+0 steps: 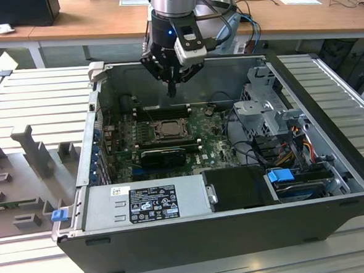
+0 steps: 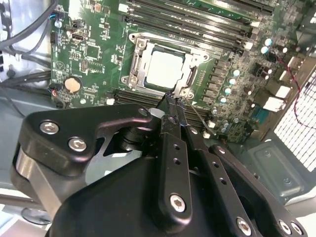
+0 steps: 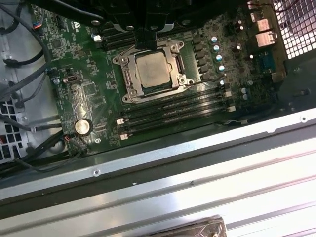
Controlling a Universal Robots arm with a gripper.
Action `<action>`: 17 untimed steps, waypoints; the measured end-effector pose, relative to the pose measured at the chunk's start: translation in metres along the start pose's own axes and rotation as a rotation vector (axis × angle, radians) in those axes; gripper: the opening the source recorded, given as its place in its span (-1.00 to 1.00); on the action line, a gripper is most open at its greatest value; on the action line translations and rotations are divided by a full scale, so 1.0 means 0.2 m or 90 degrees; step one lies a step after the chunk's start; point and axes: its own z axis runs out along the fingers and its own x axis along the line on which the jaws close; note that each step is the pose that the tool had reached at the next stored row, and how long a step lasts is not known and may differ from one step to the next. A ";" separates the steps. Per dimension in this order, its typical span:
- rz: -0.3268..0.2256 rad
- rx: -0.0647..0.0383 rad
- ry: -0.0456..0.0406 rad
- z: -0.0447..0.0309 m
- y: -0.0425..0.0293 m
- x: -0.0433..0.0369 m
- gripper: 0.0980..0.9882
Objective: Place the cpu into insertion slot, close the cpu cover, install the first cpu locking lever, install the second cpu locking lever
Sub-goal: 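Install the first cpu locking lever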
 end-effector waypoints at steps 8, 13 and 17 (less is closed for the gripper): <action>-0.034 0.000 -0.0011 0.008 0.000 0.000 -0.98; -0.044 -0.001 -0.0077 0.021 0.000 0.000 -0.98; -0.060 -0.002 -0.0126 0.027 -0.001 0.003 -0.98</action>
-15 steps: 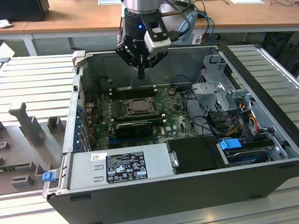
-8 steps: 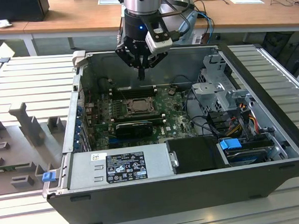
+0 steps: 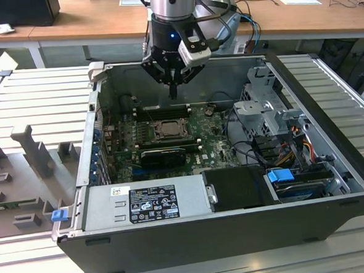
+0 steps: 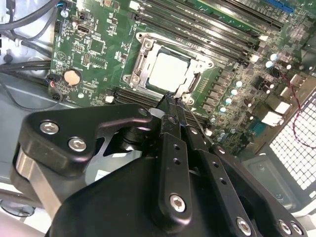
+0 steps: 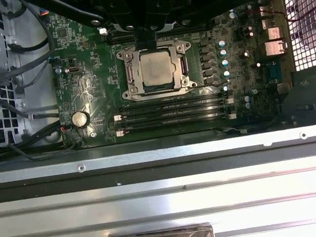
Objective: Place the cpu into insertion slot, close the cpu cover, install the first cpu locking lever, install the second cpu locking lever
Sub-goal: 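Install the first cpu locking lever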
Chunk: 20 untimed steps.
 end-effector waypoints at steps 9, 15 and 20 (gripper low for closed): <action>-0.025 -0.002 -0.0075 0.038 -0.009 0.053 -0.98; -0.026 0.001 -0.0079 0.068 -0.015 0.090 -0.98; -0.026 0.002 -0.0078 0.117 -0.016 0.098 -0.98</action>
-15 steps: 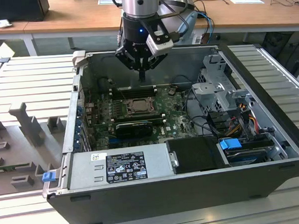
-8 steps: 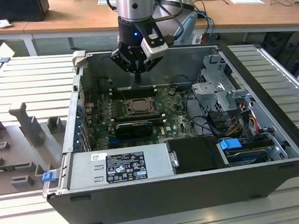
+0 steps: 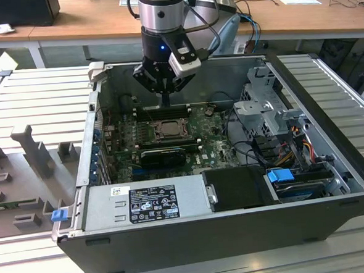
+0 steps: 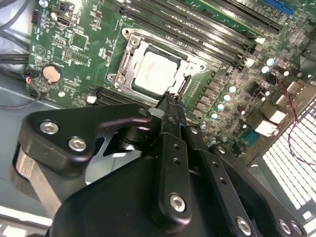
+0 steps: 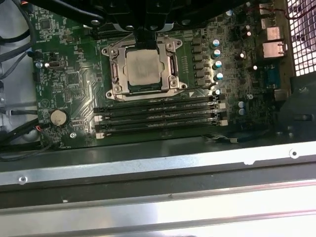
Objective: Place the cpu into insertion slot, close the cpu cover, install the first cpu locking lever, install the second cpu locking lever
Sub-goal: 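Install the first cpu locking lever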
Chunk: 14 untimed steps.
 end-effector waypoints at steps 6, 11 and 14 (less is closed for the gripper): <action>-0.017 0.000 0.0010 0.040 -0.012 0.113 -0.98; -0.017 -0.001 0.0101 0.043 -0.017 0.161 -0.98; -0.017 -0.001 0.0199 0.051 -0.023 0.214 -0.98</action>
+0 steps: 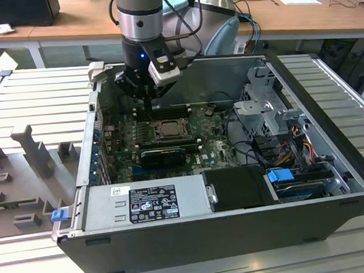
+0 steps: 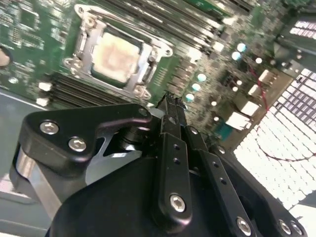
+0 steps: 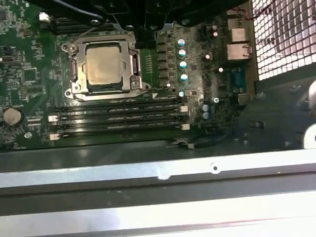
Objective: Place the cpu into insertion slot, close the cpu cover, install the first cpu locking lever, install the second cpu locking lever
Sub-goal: 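Install the first cpu locking lever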
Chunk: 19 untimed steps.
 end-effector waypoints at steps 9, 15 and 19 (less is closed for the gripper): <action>0.000 -0.002 0.0003 0.052 0.061 0.106 -0.98; -0.001 -0.004 0.0005 0.071 0.157 0.118 -0.98; -0.006 -0.004 0.0005 0.072 0.168 0.096 -0.98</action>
